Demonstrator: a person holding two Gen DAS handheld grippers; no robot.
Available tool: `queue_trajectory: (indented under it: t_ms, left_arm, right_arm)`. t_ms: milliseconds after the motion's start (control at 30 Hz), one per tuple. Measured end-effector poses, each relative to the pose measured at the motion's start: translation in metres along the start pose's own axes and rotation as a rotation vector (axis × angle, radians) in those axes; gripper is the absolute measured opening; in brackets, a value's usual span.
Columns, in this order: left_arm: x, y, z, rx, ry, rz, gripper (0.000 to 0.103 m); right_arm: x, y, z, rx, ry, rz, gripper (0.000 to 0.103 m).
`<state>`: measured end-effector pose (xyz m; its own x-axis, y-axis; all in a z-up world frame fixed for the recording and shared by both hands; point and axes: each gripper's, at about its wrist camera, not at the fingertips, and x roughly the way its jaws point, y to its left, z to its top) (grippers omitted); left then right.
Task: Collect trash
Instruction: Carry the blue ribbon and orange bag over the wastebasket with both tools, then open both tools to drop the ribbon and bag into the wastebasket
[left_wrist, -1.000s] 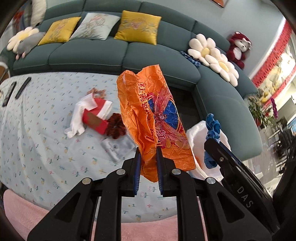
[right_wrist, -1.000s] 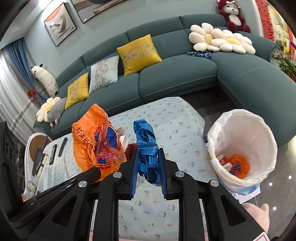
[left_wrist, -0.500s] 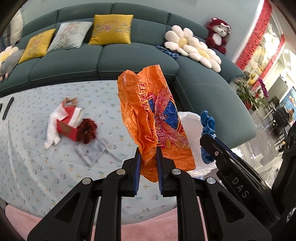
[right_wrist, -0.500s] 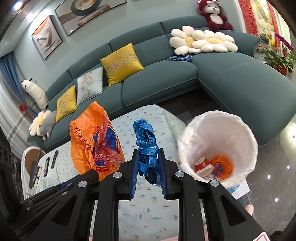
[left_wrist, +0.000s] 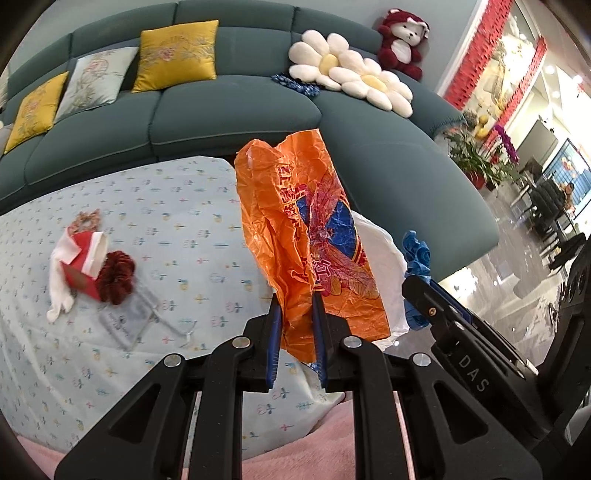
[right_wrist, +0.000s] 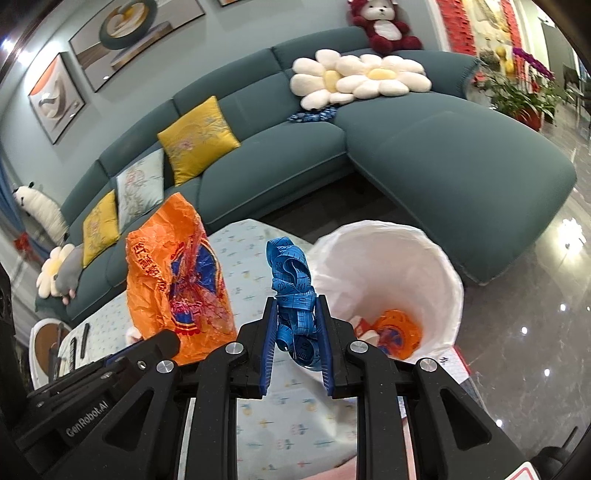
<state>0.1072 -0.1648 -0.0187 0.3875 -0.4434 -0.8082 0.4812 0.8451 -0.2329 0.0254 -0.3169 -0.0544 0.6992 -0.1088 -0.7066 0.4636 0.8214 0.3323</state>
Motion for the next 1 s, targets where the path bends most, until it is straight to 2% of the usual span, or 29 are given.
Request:
queue_trajectory:
  t_ms: [200,400,433,500,667,1000]
  left_arm:
    - [0.027,-0.022,0.011,0.032,0.03,-0.013,0.016]
    - [0.054,-0.036,0.02,0.033,0.059,-0.016,0.018]
    - [0.059,-0.037,0.02,0.033,0.065,-0.009,0.02]
    - [0.065,-0.038,0.023,0.026,0.069,0.003,0.033]
    - [0.069,-0.028,0.024,-0.008,0.079,0.01,0.042]
    - [0.047,0.008,0.011,-0.064,0.062,0.035,0.049]
  right_arm:
    - [0.017,-0.032,0.008,0.054,0.024,-0.025,0.019]
    - [0.032,-0.045,0.021,0.065,0.033,-0.044,0.02]
    - [0.033,-0.046,0.022,0.065,0.033,-0.049,0.021]
    - [0.036,-0.047,0.026,0.065,0.023,-0.067,0.025]
    - [0.037,-0.044,0.028,0.053,0.012,-0.079,0.036]
    - [0.04,-0.02,0.005,0.035,0.051,-0.058,0.038]
